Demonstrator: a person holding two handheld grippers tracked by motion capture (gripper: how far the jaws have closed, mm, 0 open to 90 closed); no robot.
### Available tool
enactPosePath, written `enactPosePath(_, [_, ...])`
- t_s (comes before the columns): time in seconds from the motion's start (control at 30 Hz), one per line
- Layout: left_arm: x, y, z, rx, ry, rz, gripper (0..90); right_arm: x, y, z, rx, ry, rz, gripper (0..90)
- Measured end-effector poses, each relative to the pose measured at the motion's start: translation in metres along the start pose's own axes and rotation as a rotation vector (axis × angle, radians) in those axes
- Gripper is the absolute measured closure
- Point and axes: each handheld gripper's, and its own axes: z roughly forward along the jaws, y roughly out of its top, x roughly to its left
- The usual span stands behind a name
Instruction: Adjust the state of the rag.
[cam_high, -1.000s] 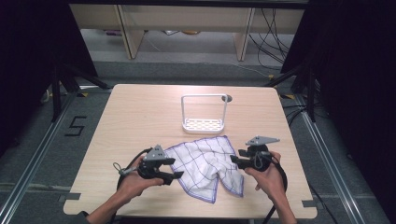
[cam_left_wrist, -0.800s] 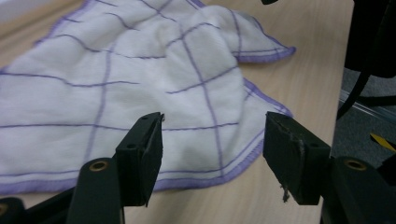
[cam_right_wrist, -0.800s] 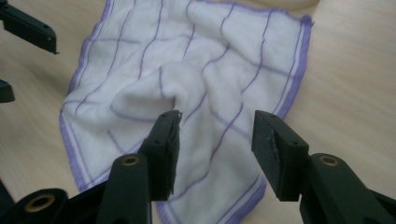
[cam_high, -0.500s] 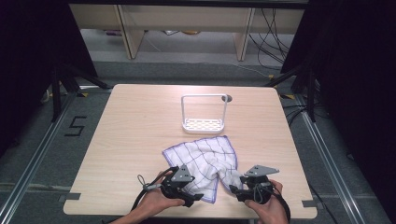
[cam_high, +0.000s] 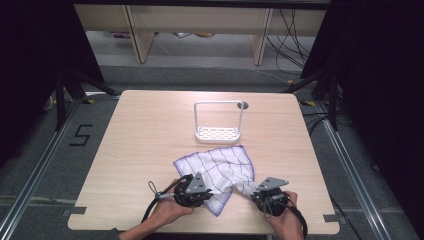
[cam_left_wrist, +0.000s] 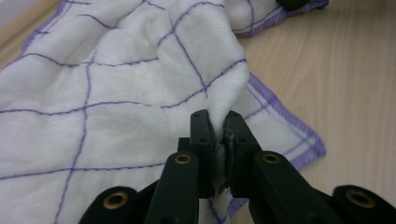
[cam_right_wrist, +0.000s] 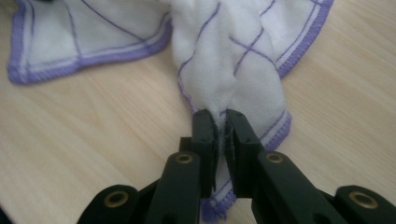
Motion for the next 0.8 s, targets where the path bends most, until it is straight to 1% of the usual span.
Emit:
enactPosePath(0.03, [0.001, -0.001, -0.006, -0.015, -0.008, -0.015, 84.1, -0.002, -0.001, -0.005, -0.009, 0.001, -0.008, 84.4])
enactPosePath(0.07, [0.005, -0.003, -0.013, -0.008, -0.015, 0.003, 84.2, -0.003, -0.003, -0.011, -0.016, -0.002, 0.0, 84.5])
enactPosePath(0.1, [0.007, -0.005, -0.02, -0.017, -0.026, -0.006, 84.2, -0.005, -0.005, -0.017, -0.029, 0.001, -0.003, 84.5])
enactPosePath(0.13, [0.007, -0.008, -0.025, -0.034, -0.047, -0.031, 84.2, -0.004, -0.007, -0.023, -0.039, 0.019, 0.011, 84.5])
enactPosePath(0.17, [0.009, -0.012, -0.032, -0.03, -0.078, -0.043, 84.1, -0.004, -0.009, -0.029, -0.042, 0.049, 0.018, 84.5])
enactPosePath(0.2, [0.008, -0.014, -0.034, -0.036, -0.088, -0.053, 84.2, -0.002, -0.013, -0.034, -0.056, 0.083, 0.022, 84.5])
enactPosePath(0.23, [0.005, -0.017, -0.036, -0.032, -0.106, -0.058, 84.1, 0.002, -0.015, -0.035, -0.08, 0.102, 0.031, 84.4])
enactPosePath(0.27, [0.005, -0.019, -0.038, -0.003, -0.105, -0.022, 84.1, 0.007, -0.018, -0.037, -0.072, 0.115, 0.028, 84.4])
enactPosePath(0.3, [0.001, -0.022, -0.036, 0.002, -0.109, -0.017, 84.0, 0.01, -0.019, -0.038, -0.065, 0.126, 0.01, 84.2])
enactPosePath(0.33, [-0.001, -0.024, -0.036, 0.027, -0.107, -0.007, 83.8, 0.016, -0.023, -0.038, -0.053, 0.136, -0.01, 83.7])
enactPosePath(0.37, [-0.001, -0.026, -0.034, 0.029, -0.114, -0.002, 83.4, 0.021, -0.024, -0.039, -0.037, 0.142, -0.014, 83.0])
enactPosePath(0.4, [0.0, -0.028, -0.033, 0.032, -0.115, 0.006, 82.9, 0.024, -0.026, -0.037, -0.044, 0.143, -0.013, 82.3])
enactPosePath(0.43, [0.003, -0.028, -0.032, 0.045, -0.111, 0.009, 82.4, 0.028, -0.027, -0.036, -0.024, 0.15, -0.006, 80.7])
enactPosePath(0.47, [0.004, -0.029, -0.032, 0.041, -0.122, -0.012, 81.8, 0.029, -0.027, -0.035, -0.002, 0.157, -0.015, 78.2])
enactPosePath(0.5, [0.007, -0.029, -0.033, 0.042, -0.111, -0.005, 80.4, 0.029, -0.027, -0.033, 0.001, 0.157, -0.022, 72.8])
enactPosePath(0.53, [0.011, -0.029, -0.035, 0.035, -0.095, -0.008, 77.3, 0.03, -0.027, -0.031, -0.007, 0.166, 0.006, 68.0])
enactPosePath(0.57, [0.014, -0.029, -0.037, 0.018, -0.086, -0.041, 71.9, 0.03, -0.026, -0.032, -0.009, 0.172, 0.022, 63.2])
enactPosePath(0.6, [0.018, -0.028, -0.04, 0.01, -0.087, -0.083, 64.3, 0.028, -0.023, -0.034, -0.029, 0.172, 0.03, 58.4])
enactPosePath(0.63, [0.022, -0.028, -0.042, -0.005, -0.1, -0.12, 57.1, 0.026, -0.019, -0.036, -0.052, 0.175, 0.06, 55.1])
enactPosePath(0.67, [0.026, -0.027, -0.044, -0.012, -0.088, -0.152, 51.1, 0.021, -0.015, -0.038, -0.066, 0.168, 0.042, 52.8])
enactPosePath(0.7, [0.03, -0.027, -0.046, -0.031, -0.07, -0.19, 45.9, 0.017, -0.01, -0.038, -0.103, 0.146, 0.041, 50.2])
enactPosePath(0.73, [0.035, -0.027, -0.048, -0.043, -0.057, -0.232, 41.8, 0.012, -0.004, -0.041, -0.101, 0.134, 0.062, 48.8])
enactPosePath(0.77, [0.04, -0.028, -0.05, -0.047, -0.048, -0.246, 39.6, 0.006, 0.002, -0.04, -0.124, 0.125, 0.076, 48.8])
enactPosePath(0.8, [0.046, -0.029, -0.053, -0.052, -0.033, -0.261, 38.0, -0.002, 0.009, -0.039, -0.131, 0.112, 0.064, 48.5])
